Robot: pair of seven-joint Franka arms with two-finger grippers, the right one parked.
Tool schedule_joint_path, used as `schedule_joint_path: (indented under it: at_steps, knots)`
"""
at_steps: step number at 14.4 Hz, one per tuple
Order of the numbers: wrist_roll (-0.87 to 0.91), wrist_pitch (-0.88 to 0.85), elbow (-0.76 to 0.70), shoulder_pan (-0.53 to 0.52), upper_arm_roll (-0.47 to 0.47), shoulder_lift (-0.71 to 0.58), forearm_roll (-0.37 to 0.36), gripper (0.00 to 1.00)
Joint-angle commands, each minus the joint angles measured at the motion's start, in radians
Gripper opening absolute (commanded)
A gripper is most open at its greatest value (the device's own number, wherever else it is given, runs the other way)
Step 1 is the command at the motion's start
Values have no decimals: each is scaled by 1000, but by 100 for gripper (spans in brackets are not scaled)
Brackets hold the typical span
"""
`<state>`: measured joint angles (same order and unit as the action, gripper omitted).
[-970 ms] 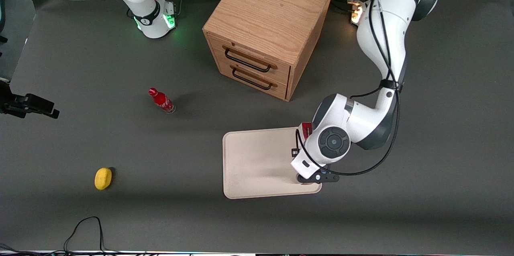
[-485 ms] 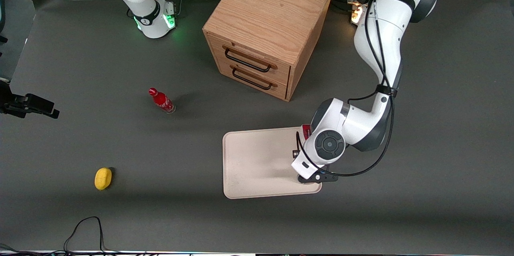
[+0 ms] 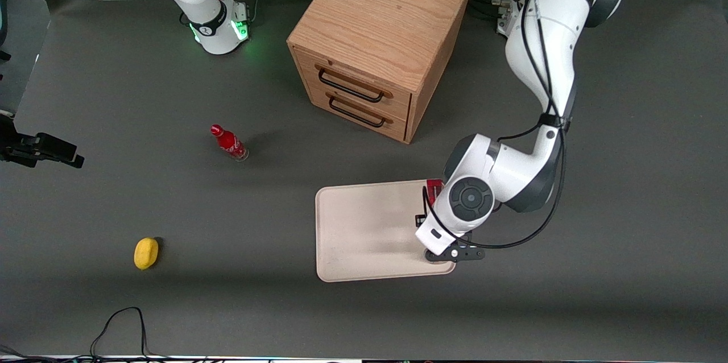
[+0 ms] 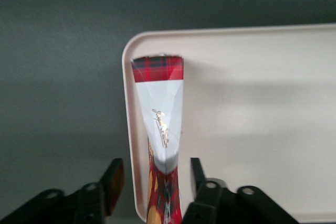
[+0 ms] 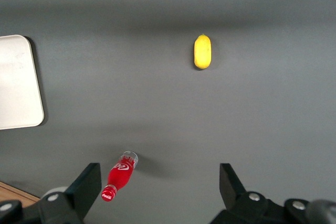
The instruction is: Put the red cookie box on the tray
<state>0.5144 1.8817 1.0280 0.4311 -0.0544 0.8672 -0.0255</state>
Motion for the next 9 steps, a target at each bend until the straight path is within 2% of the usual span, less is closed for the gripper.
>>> schedule_joint_path:
  at_steps: [1,3,6,9]
  knots:
    - [13,-56,177,-32,16,-240,-10,100]
    - [7,-100,268,-72,16,-365,-10,100]
    - [4,-241,305,-110,19,-482,-13,100]
    - [-89,-253,507,-190,18,-696,-11,100]
